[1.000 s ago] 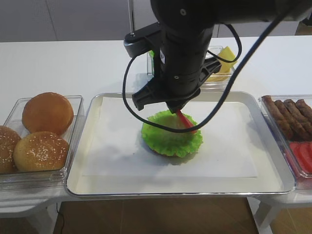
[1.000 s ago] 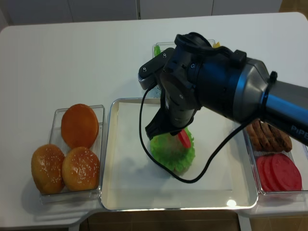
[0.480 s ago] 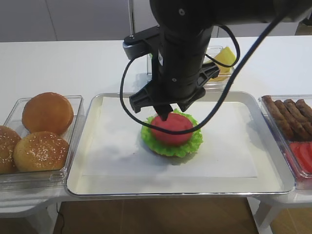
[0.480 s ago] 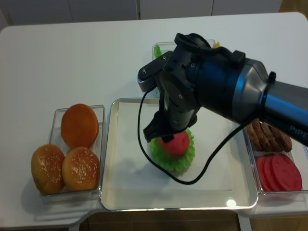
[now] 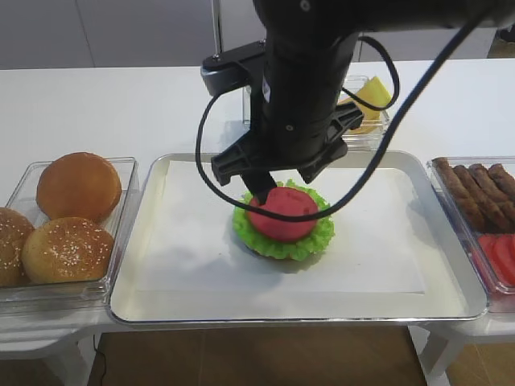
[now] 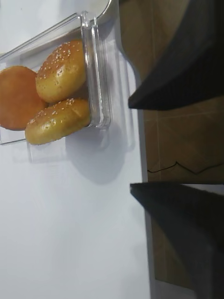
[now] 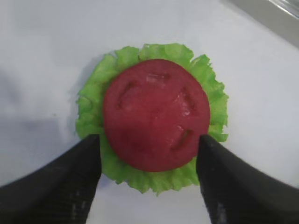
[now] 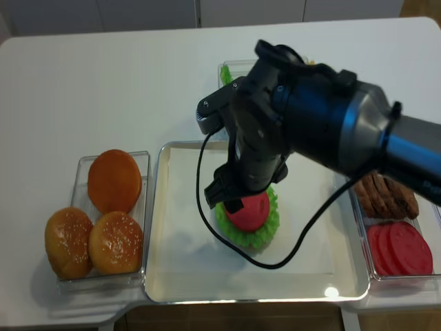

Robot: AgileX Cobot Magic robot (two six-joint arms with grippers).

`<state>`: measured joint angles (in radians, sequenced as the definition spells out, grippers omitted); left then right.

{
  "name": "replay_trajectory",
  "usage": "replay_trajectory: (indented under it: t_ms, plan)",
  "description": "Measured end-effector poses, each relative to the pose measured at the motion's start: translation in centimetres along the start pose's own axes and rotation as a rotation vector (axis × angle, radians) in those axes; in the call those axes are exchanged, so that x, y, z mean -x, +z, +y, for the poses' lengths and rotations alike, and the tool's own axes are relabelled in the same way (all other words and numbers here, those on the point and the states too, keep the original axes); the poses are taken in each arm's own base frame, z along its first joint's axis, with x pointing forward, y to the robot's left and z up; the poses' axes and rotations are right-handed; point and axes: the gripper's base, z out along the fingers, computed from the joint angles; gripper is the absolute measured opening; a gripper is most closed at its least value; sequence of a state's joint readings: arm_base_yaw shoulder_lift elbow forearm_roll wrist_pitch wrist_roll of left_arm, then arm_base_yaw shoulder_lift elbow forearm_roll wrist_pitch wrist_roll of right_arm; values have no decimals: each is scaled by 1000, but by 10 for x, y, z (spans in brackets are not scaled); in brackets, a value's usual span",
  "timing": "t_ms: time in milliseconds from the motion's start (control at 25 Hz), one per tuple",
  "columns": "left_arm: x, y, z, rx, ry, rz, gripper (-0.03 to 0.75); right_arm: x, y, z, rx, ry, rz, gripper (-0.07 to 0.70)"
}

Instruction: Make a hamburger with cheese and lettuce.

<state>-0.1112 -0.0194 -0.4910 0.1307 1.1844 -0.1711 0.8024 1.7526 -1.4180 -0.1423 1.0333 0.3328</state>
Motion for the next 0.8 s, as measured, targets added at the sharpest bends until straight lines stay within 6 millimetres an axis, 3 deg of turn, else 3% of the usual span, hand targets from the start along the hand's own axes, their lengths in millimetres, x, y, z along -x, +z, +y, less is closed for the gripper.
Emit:
replay_trajectory:
  t_ms: [160, 440, 680, 800]
  plan:
    - [0, 0, 0, 0, 0, 0, 370, 4, -23, -13, 39, 20, -42, 483]
    - [0, 0, 0, 0, 0, 0, 370, -1, -54, -94, 106, 227, -46, 482]
    - [0, 0, 0, 0, 0, 0, 369, -27, -82, -164, 72, 408, -76, 482]
    - [0, 0, 0, 0, 0, 0, 370, -50, -93, -186, 48, 484, -82, 482]
